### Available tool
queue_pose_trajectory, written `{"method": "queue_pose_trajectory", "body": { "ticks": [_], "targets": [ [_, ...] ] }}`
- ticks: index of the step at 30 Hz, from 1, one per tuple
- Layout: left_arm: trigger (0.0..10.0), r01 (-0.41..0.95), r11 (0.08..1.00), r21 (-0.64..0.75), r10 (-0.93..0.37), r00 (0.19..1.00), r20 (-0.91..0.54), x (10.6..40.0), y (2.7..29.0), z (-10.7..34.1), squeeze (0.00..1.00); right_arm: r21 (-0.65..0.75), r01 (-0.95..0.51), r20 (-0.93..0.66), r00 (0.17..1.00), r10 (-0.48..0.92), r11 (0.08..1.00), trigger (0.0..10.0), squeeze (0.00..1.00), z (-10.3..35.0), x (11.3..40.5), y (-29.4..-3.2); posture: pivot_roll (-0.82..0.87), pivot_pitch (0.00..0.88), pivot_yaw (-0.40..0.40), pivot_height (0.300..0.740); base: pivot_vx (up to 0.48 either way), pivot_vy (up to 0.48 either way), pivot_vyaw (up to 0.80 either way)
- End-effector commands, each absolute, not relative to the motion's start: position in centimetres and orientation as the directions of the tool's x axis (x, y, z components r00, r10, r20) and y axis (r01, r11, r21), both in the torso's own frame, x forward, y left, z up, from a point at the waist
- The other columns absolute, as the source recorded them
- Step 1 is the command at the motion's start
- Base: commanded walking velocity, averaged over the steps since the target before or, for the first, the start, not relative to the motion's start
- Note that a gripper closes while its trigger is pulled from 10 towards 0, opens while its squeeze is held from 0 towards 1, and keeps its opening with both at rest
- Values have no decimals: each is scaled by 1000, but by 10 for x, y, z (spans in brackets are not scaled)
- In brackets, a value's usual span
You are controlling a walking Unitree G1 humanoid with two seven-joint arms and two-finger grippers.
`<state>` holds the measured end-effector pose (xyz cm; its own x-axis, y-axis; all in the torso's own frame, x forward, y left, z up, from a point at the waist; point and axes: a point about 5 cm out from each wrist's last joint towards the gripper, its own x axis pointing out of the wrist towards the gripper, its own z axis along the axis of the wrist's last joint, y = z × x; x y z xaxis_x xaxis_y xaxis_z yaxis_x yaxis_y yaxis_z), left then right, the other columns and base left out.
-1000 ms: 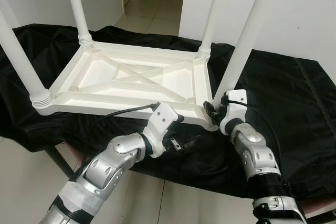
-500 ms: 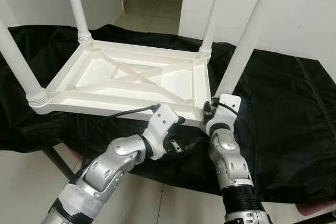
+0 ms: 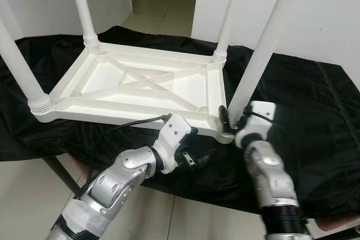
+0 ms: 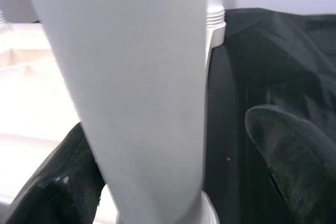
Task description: Building children table
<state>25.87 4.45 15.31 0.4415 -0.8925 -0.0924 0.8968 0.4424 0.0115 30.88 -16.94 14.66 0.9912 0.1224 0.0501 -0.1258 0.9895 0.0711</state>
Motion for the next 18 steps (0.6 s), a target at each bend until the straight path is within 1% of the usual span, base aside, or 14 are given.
{"method": "queue_pose_trajectory", "body": {
  "ticks": [1, 2, 4, 5, 6, 7, 8, 10, 11, 14, 17, 18],
  "targets": [
    [10000, 930, 368, 14, -925, 368, -97, 253, 42, 154, 0, 94, -132, 27, 991, 130, 987, 10000, 1000, 141, 308, -171, -11, 0, -92, 740, 0, 0, 0],
    [10000, 930, 368, 14, -925, 368, -97, 253, 41, 154, 0, 75, -171, 17, 985, 170, 982, 10000, 0, 139, 308, -176, -11, 0, -91, 740, 0, 0, 0],
    [10000, 930, 368, 17, -925, 368, -97, 254, 42, 154, 0, -5, -300, 16, 954, 300, 954, 10000, 0, 140, 311, -187, -9, 0, -89, 740, 0, 0, 0],
    [10000, 930, 368, 17, -925, 368, -97, 254, 42, 154, 0, -5, -300, 16, 954, 300, 954, 10000, 0, 140, 311, -187, -9, 0, -89, 740, 0, 0, 0],
    [10000, 930, 368, 19, -925, 368, -97, 255, 42, 155, 0, -33, -362, 13, 932, 362, 932, 10000, 0, 141, 314, -190, -9, 0, -87, 740, 0, 0, 0],
    [10000, 930, 368, 20, -925, 368, -98, 255, 42, 155, 0, -50, -400, 10, 916, 401, 915, 10000, 0, 141, 315, -192, -8, 0, -85, 740, 0, 0, 0],
    [10000, 930, 368, 20, -925, 368, -98, 255, 42, 155, 0, -50, -400, 10, 916, 401, 915, 10000, 0, 141, 315, -192, -8, 0, -85, 740, 0, 0, 0],
    [10000, 930, 367, 24, -925, 368, -98, 256, 42, 155, 0, -72, -494, -13, 869, 495, 866, 10000, 0, 140, 320, -189, -6, 0, -85, 740, 0, 0, 0],
    [10000, 930, 367, 24, -925, 368, -98, 256, 42, 155, 0, -72, -494, -13, 869, 495, 866, 10000, 0, 140, 320, -189, -6, 0, -85, 740, 0, 0, 0],
    [10000, 928, 372, 30, -923, 373, -96, 258, 42, 156, 0, -87, -585, -42, 811, 583, 807, 10000, 0, 140, 326, -185, 3, 0, -89, 740, 0, 0, 0],
    [10000, 927, 374, 30, -922, 375, -95, 258, 43, 157, 0, -89, -606, -56, 795, 604, 790, 10000, 0, 140, 328, -184, 3, 0, -89, 740, 0, 0, 0],
    [10000, 926, 377, 30, -921, 378, -93, 259, 43, 157, 0, -86, -633, -77, 774, 629, 769, 10000, 0, 138, 332, -182, 7, 0, -89, 740, 0, 0, 0]
  ]
}}
